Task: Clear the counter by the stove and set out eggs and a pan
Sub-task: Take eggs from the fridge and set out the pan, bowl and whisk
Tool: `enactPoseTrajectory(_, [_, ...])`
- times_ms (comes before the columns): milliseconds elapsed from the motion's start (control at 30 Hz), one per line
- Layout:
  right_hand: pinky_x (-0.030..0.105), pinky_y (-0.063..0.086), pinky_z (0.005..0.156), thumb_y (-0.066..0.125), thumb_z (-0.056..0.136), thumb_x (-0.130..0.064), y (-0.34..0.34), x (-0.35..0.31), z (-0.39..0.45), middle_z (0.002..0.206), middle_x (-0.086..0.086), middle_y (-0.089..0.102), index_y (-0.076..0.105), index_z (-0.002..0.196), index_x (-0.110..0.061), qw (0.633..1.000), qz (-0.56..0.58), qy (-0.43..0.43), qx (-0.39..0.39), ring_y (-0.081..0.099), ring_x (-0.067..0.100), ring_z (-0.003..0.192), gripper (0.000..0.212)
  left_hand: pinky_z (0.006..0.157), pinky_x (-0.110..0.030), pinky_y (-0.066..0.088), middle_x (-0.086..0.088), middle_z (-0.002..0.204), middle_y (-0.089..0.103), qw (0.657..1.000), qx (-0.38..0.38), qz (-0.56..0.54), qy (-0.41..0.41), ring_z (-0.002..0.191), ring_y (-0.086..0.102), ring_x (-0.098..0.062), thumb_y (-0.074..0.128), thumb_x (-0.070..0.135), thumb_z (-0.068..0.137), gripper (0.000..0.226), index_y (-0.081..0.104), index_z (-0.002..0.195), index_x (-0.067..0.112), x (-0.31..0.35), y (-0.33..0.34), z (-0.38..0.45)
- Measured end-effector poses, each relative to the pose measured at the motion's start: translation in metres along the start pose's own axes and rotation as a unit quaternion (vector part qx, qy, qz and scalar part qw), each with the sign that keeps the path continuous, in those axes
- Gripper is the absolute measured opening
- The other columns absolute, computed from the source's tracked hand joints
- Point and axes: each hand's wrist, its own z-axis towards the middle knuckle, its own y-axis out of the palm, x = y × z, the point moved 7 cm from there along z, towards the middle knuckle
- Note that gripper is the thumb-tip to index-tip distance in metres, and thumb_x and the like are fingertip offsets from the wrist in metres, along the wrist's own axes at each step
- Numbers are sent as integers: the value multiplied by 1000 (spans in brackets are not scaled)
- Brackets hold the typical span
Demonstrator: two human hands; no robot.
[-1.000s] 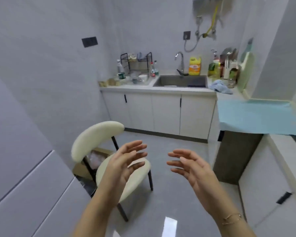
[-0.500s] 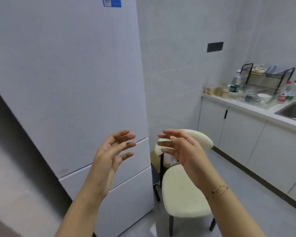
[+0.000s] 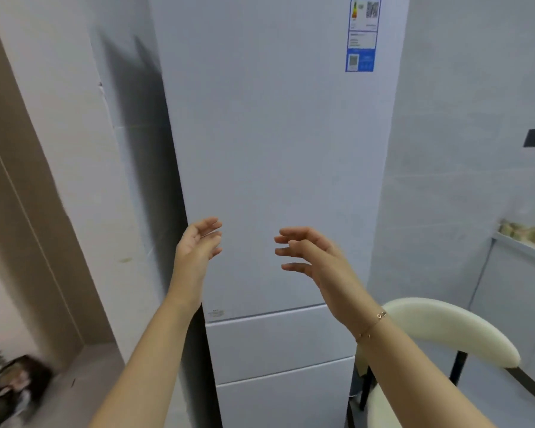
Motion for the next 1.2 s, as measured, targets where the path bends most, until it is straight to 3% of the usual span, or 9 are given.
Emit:
enactPoseTrajectory(167, [38,55,88,51,93,-6,35,12,39,118,5,67,65,111,-15,999,-32,22,-8,64,21,108,24,99,-25,44,4,133,51,998,56,17,-9,122,49,-10,49,0,93,40,49,127,21,-12,-31,62])
enactPoseTrajectory(233, [38,55,88,51,93,-7,45,19,56,118,5,66,65,111,-15,999,-41,28,-3,64,20,108,24,82,-15,46,5,133,49,998,62,14,-27,116,52,-7,49,0,92,47,43,134,19,-19,-36,86])
enactPoseTrajectory(367, [38,54,87,50,93,-5,59,31,84,117,6,66,64,113,-13,998,-46,43,8,63,22,109,25,64,-17,44,3,127,48,996,61,10,-65,94,55,-4,52,2,92,55,32,141,18,-34,-40,120])
enactPoseTrajectory(567, [35,56,85,50,92,-5,67,44,107,114,5,67,66,108,-16,997,-44,53,26,65,19,105,25,62,-14,47,16,103,60,998,34,8,-51,88,61,-2,52,9,95,33,49,123,24,-47,-44,132])
enactPoseTrajectory(767, [33,56,82,48,93,-4,57,45,108,113,5,68,68,106,-15,997,-38,39,50,65,19,105,26,59,-6,47,12,106,63,998,8,-18,-60,91,62,0,46,8,97,28,53,105,34,-50,-49,129])
enactPoseTrajectory(867, [32,54,86,49,93,-5,53,42,103,115,1,66,67,107,-18,997,-48,26,53,61,17,111,26,65,-11,46,5,116,62,997,17,-24,-65,97,61,-4,48,11,97,27,53,119,25,-50,-50,125])
enactPoseTrajectory(933, [31,49,95,51,94,-10,55,40,99,121,-7,60,64,113,-29,996,-84,17,25,54,9,118,30,69,-15,45,1,118,62,997,33,-29,-66,99,60,-7,51,13,96,29,52,124,20,-51,-51,119])
enactPoseTrajectory(1067, [22,29,102,53,95,-21,64,37,84,148,-25,31,44,134,-46,986,-158,-5,-51,30,-2,135,48,75,-20,49,-2,112,66,995,78,-40,-37,103,63,-16,52,12,95,20,62,111,17,-46,-60,90])
enactPoseTrajectory(1200, [31,21,118,53,95,-25,61,22,60,154,-29,12,26,145,-47,973,-211,-81,-53,14,-7,141,60,96,-37,50,-8,121,63,998,60,-13,12,112,61,-24,55,19,93,15,67,102,16,-25,-61,67])
